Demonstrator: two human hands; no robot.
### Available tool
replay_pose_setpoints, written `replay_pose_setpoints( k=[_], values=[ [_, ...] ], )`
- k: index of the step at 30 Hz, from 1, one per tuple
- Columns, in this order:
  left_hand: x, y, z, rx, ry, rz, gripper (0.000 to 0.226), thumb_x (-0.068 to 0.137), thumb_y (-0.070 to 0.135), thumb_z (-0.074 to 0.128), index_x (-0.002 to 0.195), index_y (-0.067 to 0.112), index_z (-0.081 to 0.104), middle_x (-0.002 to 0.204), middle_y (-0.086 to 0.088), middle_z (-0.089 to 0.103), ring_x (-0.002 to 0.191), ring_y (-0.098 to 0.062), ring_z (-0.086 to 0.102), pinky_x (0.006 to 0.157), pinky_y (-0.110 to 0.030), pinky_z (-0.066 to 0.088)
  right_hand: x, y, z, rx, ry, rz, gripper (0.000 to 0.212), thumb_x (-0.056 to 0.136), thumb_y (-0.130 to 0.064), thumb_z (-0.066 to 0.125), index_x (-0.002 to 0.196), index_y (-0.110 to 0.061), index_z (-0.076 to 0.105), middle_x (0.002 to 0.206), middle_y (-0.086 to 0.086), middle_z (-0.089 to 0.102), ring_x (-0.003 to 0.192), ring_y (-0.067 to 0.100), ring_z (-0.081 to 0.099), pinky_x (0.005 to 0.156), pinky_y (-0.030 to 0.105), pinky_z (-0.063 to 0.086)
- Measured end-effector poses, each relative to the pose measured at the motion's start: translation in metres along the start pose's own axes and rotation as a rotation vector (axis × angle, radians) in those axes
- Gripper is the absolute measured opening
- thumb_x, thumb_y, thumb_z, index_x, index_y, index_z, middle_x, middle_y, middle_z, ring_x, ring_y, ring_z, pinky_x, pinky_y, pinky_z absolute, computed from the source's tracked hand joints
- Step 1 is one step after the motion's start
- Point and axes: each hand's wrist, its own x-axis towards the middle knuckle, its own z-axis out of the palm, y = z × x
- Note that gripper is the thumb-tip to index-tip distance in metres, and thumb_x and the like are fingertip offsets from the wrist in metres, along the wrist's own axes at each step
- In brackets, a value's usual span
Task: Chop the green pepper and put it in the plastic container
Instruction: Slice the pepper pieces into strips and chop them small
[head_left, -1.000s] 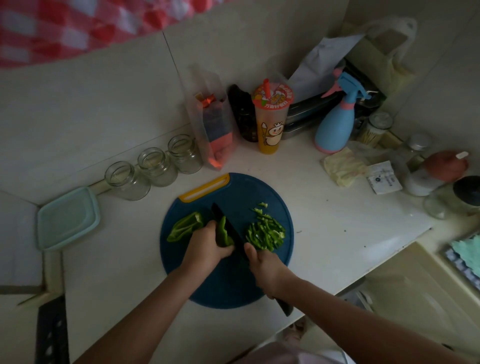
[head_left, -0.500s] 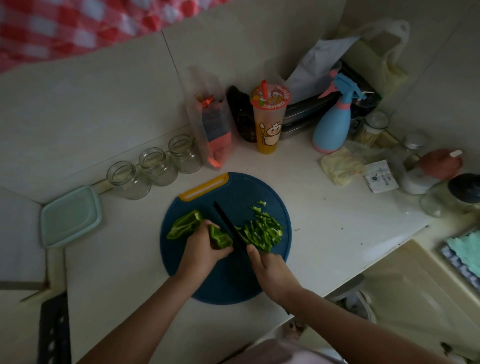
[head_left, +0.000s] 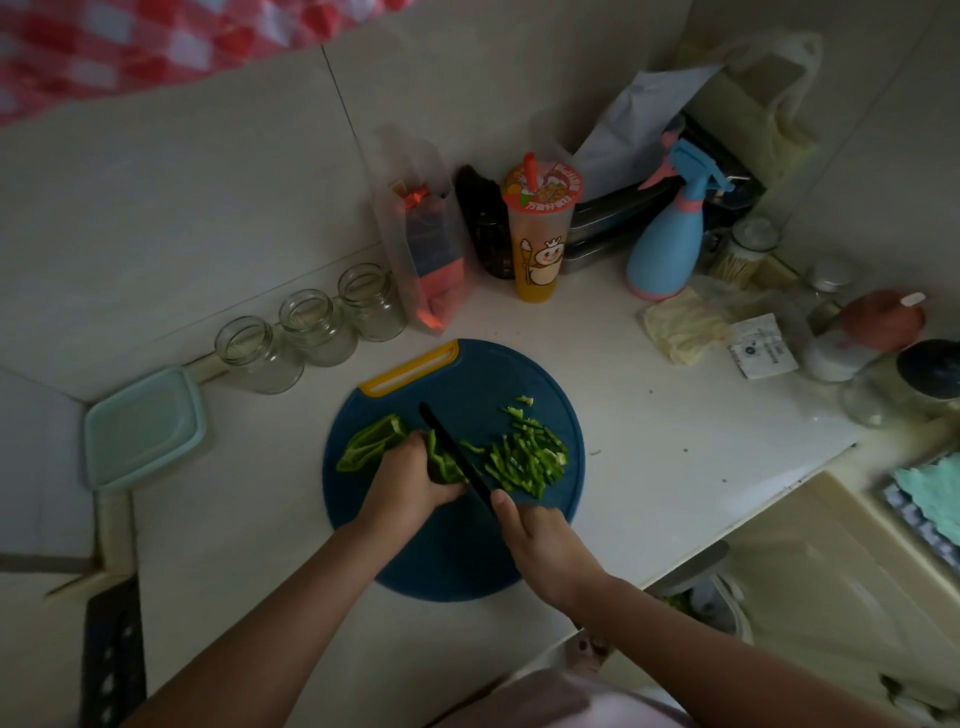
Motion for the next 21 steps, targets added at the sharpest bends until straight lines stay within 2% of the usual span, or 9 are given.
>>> replay_pose_setpoints(
  k=[4,10,14,17,19,21],
  values=[
    [0.004,-0.001,0.001,0.035,-0.009,0.010,0.056,0.063,0.027,0.085,0.108,0.006,0.059,0.108,-0.008,0.067,0.105,-0.021,0.062,0.082,-0.024,0.045,0.000,0.000,0.001,-0.040,0.008,-0.013,0.057,0.100,-0.046,0.030,0.054,-0.013,0.034,0.049,-0.003,0.041,0.044,0.010,0.039,0.051,0.022,0.030],
    [0.008,0.002,0.002,0.066,-0.017,-0.010,0.054,0.063,0.029,0.084,0.105,0.004,0.060,0.105,-0.010,0.068,0.102,-0.023,0.063,0.078,-0.024,0.045,0.001,-0.003,0.005,-0.108,0.007,0.001,0.055,0.101,-0.044,0.027,0.056,-0.014,0.037,0.053,-0.002,0.045,0.050,0.012,0.043,0.064,0.030,0.035],
    [0.008,0.001,0.004,0.044,-0.007,-0.014,0.052,0.063,0.027,0.084,0.103,0.004,0.061,0.101,-0.010,0.069,0.100,-0.023,0.064,0.080,-0.027,0.048,0.005,-0.011,0.002,-0.069,-0.039,0.044,0.055,0.102,-0.043,0.025,0.056,-0.014,0.034,0.052,0.000,0.040,0.045,0.009,0.037,0.060,0.029,0.035],
    [0.008,-0.001,0.005,0.017,-0.004,-0.004,0.051,0.063,0.026,0.084,0.102,0.003,0.061,0.098,-0.011,0.070,0.097,-0.023,0.065,0.081,-0.032,0.052,0.012,-0.015,0.002,-0.042,-0.077,0.085,0.053,0.102,-0.044,0.022,0.059,-0.015,0.036,0.055,-0.001,0.041,0.047,0.008,0.039,0.053,0.024,0.034],
    [0.006,-0.001,0.004,-0.008,0.002,-0.002,0.049,0.063,0.026,0.085,0.100,0.004,0.060,0.095,-0.010,0.070,0.093,-0.023,0.066,0.080,-0.035,0.053,0.018,-0.017,0.006,-0.020,-0.054,0.095,0.052,0.102,-0.044,0.022,0.061,-0.016,0.039,0.057,0.000,0.043,0.052,0.010,0.043,0.062,0.028,0.038],
    [0.003,-0.002,0.004,-0.036,0.012,0.007,0.048,0.063,0.026,0.084,0.098,0.005,0.060,0.092,-0.010,0.070,0.090,-0.022,0.067,0.078,-0.036,0.054,0.029,-0.021,0.008,0.018,-0.012,0.094,0.051,0.102,-0.042,0.023,0.067,-0.014,0.048,0.065,0.004,0.051,0.065,0.017,0.052,0.075,0.031,0.042]
  ],
)
